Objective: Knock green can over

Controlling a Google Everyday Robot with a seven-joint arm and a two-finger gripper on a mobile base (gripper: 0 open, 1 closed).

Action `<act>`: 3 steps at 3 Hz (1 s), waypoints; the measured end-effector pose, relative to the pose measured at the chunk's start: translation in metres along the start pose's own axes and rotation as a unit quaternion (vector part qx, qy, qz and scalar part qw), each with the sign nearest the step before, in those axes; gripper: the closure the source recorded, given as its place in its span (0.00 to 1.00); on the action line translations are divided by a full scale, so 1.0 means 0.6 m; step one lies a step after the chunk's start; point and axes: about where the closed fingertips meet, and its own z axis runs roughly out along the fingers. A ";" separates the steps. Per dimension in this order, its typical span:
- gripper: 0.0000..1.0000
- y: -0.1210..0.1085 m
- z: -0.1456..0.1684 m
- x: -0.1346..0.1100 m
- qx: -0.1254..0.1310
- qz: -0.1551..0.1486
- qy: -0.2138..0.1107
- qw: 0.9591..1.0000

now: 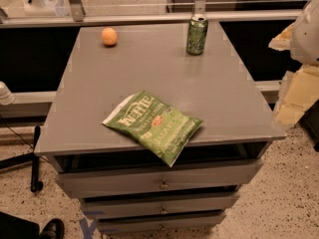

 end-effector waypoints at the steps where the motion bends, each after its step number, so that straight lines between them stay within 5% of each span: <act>1: 0.00 0.000 0.000 0.000 0.000 0.000 0.000 1.000; 2: 0.00 -0.004 -0.001 -0.002 0.009 -0.003 -0.010 1.000; 3: 0.00 -0.054 0.019 0.016 0.031 0.010 -0.051 0.998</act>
Offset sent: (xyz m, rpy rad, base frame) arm 0.0064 -0.0007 -0.0018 0.0313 -0.0346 0.0159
